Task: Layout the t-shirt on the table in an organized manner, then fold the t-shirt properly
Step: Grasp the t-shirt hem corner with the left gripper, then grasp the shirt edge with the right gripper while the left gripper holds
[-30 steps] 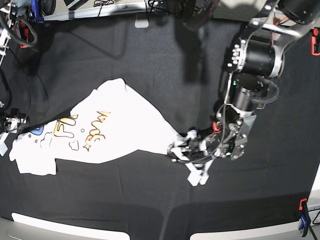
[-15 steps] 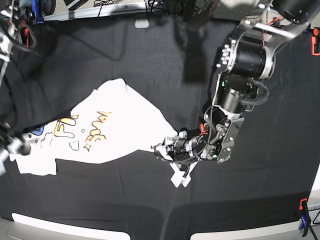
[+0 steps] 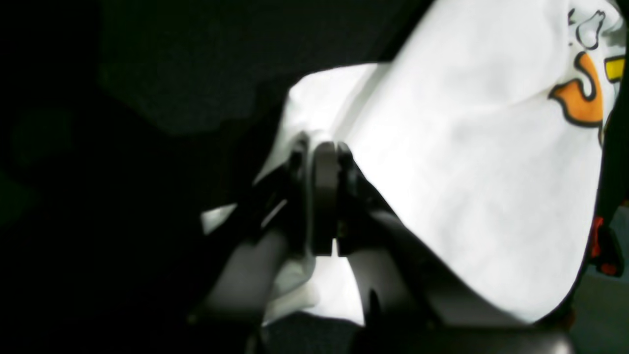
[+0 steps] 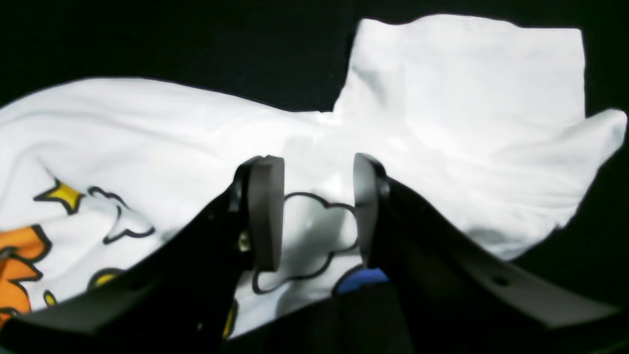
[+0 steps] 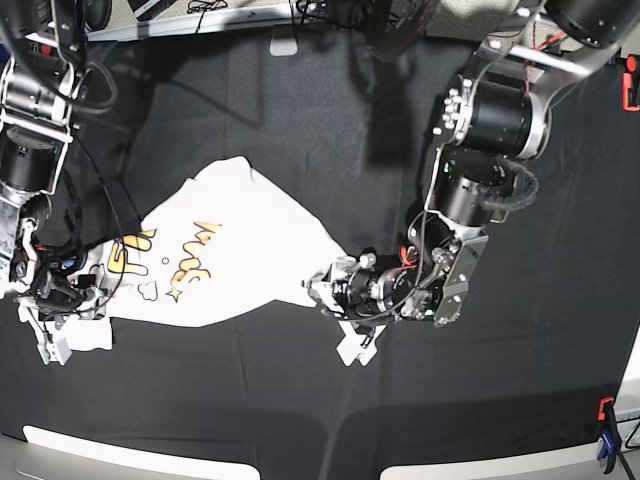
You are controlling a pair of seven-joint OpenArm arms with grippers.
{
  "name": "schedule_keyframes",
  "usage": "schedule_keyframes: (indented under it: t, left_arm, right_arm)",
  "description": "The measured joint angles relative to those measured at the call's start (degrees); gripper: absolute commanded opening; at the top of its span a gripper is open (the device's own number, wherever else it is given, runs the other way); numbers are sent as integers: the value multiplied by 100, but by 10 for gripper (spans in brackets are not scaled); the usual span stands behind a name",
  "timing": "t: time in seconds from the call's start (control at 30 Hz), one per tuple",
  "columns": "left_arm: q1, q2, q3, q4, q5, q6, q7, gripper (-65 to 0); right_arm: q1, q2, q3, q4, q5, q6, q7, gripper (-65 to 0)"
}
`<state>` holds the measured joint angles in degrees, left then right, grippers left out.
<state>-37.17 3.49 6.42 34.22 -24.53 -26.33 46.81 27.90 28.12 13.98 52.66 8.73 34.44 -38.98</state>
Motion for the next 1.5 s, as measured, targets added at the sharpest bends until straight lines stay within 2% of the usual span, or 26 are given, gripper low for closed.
schedule_keyframes:
  t: [0.07, 0.13, 0.27, 0.43, 0.47, 0.57, 0.63, 0.67, 0.73, 0.83, 0.9, 0.93, 1.0, 1.03, 1.13, 1.23, 1.37, 1.5]
  left_arm:
    - [-35, -9, 0, 0, 2, -98, 144, -650]
    - [-149, -22, 0, 0, 2, -98, 299, -650]
    - [-393, -17, 0, 0, -2, -98, 382, -650]
    - [-396, -17, 0, 0, 4, -98, 385, -650]
    - [-393, -15, 0, 0, -2, -98, 378, -650]
    - [-393, -15, 0, 0, 0, -98, 385, -650]
    - [-396, -26, 0, 0, -2, -98, 409, -650]
    - [-393, -28, 0, 0, 0, -98, 444, -650]
    - [-393, -31, 0, 0, 15, -98, 470, -650]
    - [-393, -15, 0, 0, 0, -101, 468, -650]
    - [-393, -15, 0, 0, -7, -101, 455, -650]
    - [-391, -15, 0, 0, -2, -101, 450, -650]
    - [-393, -22, 0, 0, 0, -101, 446, -650]
    - [-393, -24, 0, 0, -2, -101, 466, -650]
    - [-393, -28, 0, 0, 2, -195, 481, -650]
    - [-393, -31, 0, 0, 2, -247, 490, -650]
    - [-391, -31, 0, 0, 44, -269, 535, -650]
    - [-391, -26, 0, 0, 385, -271, 544, -650]
  right_arm:
    - [-111, -4, -2, 0, 13, 4, 9, -428]
    - [-195, -2, -7, 0, -262, -44, 85, -428]
    - [-153, 234, -13, -2, -699, -730, 190, -428]
    - [-203, 645, -483, 2, -713, -741, 70, -428]
    - [-212, 645, -599, 0, -643, -774, 59, -428]
    - [-208, 472, -841, -57, -535, -1268, 140, -428]
    - [-201, 365, -988, -214, -804, -1235, 352, -428]
    - [-199, 332, -1132, -317, -1248, -1073, 476, -428]
    - [-219, 402, -1591, -476, -1532, -507, 651, -428]
    - [-153, 629, -2446, -466, -1720, -435, 833, -428]
    - [-31, 669, -2957, -466, -1829, -450, 815, -437]
    - [2, 667, -3176, -461, -1869, -455, 802, -477]
    - [37, 627, -3552, -455, -1891, -468, 710, -623]
    - [42, 581, -3729, -448, -1869, -507, 581, -650]
    - [57, 503, -4148, -420, -1733, -774, 177, -650]
    - [-4, 494, -4332, -286, -1602, -929, 136, -650]
    - [-321, 531, -4347, 315, -1427, -940, 44, -650]
    - [-841, 605, -4345, 1222, -1436, -855, -275, -650]
